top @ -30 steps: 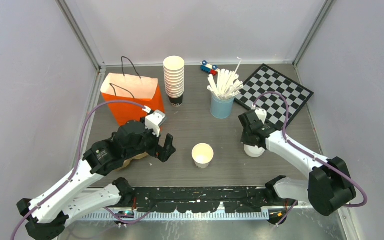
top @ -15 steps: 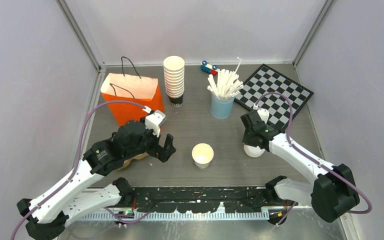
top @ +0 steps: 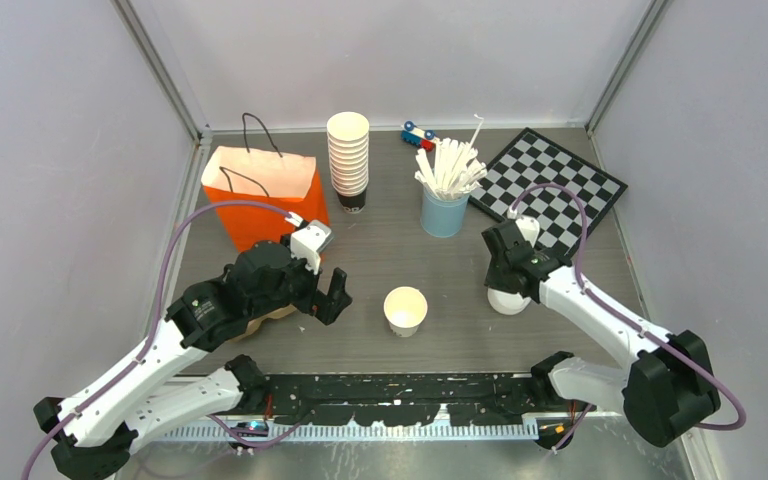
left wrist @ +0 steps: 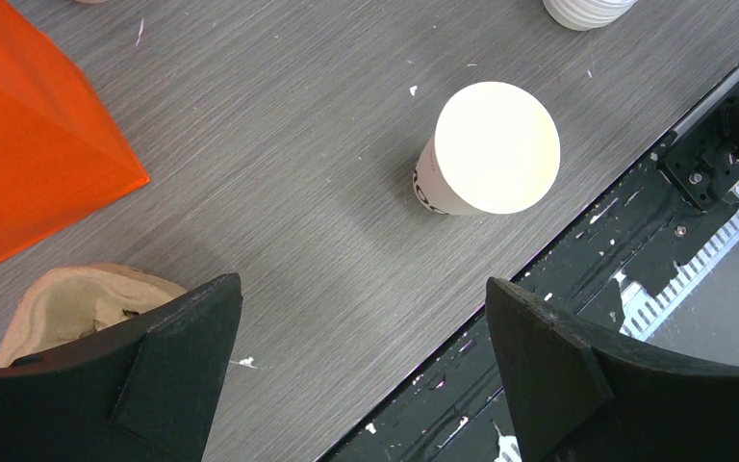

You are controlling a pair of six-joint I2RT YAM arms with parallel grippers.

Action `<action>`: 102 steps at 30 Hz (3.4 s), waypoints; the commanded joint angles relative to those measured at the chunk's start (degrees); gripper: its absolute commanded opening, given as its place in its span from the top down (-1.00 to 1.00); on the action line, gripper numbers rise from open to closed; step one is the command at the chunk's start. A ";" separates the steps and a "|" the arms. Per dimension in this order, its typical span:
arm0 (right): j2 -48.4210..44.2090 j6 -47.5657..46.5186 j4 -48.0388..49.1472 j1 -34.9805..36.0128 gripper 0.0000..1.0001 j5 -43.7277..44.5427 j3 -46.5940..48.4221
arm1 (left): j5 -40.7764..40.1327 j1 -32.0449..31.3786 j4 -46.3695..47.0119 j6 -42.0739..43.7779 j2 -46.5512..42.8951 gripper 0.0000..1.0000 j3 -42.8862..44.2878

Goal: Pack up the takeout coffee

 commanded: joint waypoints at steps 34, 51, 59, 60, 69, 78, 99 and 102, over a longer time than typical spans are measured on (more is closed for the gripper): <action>-0.89 -0.36 3.57 -0.21 0.99 -3.27 0.49 | 0.94 -0.12 1.54 0.39 -0.16 -0.99 -0.19; 1.85 2.04 0.86 -0.26 0.55 -1.51 2.31 | 1.66 -0.12 1.60 0.48 0.07 -0.99 -0.10; 5.11 2.08 3.07 -0.25 0.50 -2.00 2.27 | 1.73 -0.12 1.63 0.48 -0.12 -0.99 -0.27; 5.47 2.09 3.36 -0.19 0.50 -2.04 2.11 | 1.73 -0.12 1.57 0.48 -0.08 -0.99 -0.30; 6.06 1.70 4.42 -0.24 0.84 -1.66 1.19 | 1.47 -0.12 1.60 0.57 -0.07 -0.99 -0.17; 3.86 0.54 3.83 -0.24 0.99 -1.73 1.26 | 1.57 -0.12 1.51 0.57 0.02 -1.00 -0.17; -1.60 -0.69 3.53 -0.20 0.83 -2.65 0.70 | 1.82 -0.08 1.63 0.40 0.52 -1.00 -0.17; -1.01 -1.46 4.44 -0.31 0.99 -4.21 0.14 | 1.89 -0.12 1.60 0.40 0.54 -1.00 -0.22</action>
